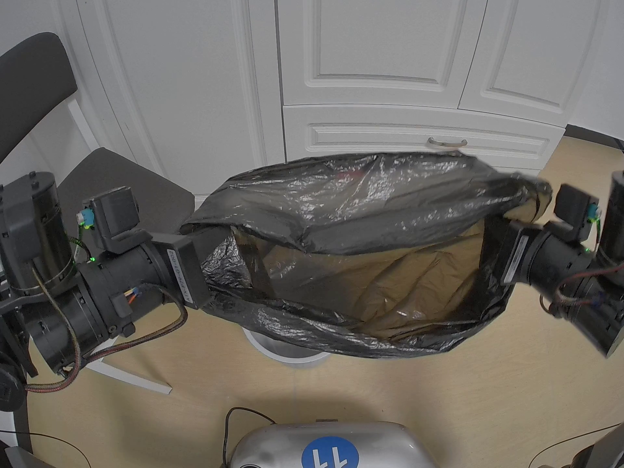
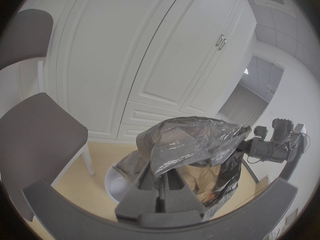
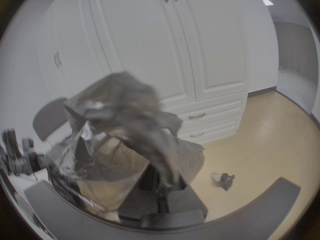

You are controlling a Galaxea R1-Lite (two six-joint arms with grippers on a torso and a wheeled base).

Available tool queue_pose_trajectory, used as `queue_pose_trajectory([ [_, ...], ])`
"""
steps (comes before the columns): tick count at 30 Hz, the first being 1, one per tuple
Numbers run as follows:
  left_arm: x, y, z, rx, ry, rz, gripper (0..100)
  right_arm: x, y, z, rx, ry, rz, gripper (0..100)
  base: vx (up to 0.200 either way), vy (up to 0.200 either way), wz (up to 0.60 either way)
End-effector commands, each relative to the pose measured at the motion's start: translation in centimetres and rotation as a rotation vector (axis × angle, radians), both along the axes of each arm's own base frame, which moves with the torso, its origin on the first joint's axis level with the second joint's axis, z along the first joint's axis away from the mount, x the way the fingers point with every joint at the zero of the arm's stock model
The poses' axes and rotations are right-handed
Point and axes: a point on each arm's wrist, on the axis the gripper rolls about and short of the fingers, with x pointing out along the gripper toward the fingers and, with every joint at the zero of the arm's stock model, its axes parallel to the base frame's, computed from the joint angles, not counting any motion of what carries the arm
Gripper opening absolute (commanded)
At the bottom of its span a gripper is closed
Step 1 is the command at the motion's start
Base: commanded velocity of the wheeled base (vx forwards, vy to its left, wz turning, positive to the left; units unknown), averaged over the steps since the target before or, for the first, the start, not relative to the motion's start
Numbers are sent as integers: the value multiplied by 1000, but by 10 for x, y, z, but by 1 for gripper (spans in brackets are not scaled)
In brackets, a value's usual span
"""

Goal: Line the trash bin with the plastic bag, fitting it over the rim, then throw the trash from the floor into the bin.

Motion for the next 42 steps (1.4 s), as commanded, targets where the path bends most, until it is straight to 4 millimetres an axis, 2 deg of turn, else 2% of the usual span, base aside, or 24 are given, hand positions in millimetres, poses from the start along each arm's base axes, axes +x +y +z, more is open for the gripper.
queue_pose_trajectory([
  [1,12,-4,-13,34,41,19,0,0,1,-32,-171,126,9,0,0,0,0],
  [9,25,-1,-23,64,69,63,0,-6,-9,-64,-400,187,26,0,0,0,0],
  [14,34,2,-29,81,89,96,0,-5,-11,-69,-440,201,26,0,0,0,0],
  [26,46,12,-31,82,97,152,0,4,-17,-63,-418,194,-26,0,0,0,0],
  [33,50,20,-23,56,79,175,0,17,-21,-50,-353,173,-75,0,0,0,0],
  [35,51,20,-23,55,77,178,0,17,-21,-49,-348,172,-76,0,0,0,0],
  [37,54,23,-21,47,76,191,0,20,-19,-42,-269,165,-68,0,0,0,0],
  [42,53,23,-22,47,77,182,0,21,-17,-43,-256,177,-21,0,0,0,0],
])
